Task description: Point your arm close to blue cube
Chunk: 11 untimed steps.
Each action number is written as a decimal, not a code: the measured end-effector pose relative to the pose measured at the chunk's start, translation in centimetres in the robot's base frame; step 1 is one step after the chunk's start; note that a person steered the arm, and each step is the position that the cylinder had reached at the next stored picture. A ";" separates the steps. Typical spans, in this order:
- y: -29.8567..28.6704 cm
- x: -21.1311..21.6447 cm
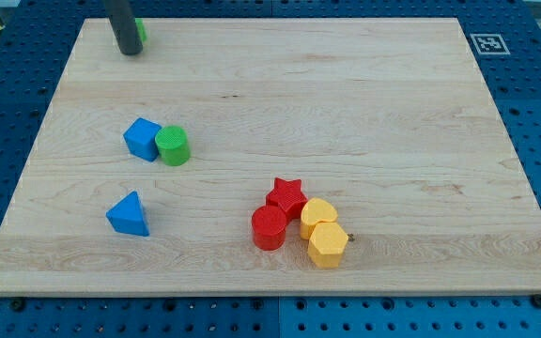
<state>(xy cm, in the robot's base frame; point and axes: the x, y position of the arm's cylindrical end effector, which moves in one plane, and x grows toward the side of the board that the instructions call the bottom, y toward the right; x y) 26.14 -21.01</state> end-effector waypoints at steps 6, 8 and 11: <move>2.0 22.0; 2.4 22.6; 6.5 21.5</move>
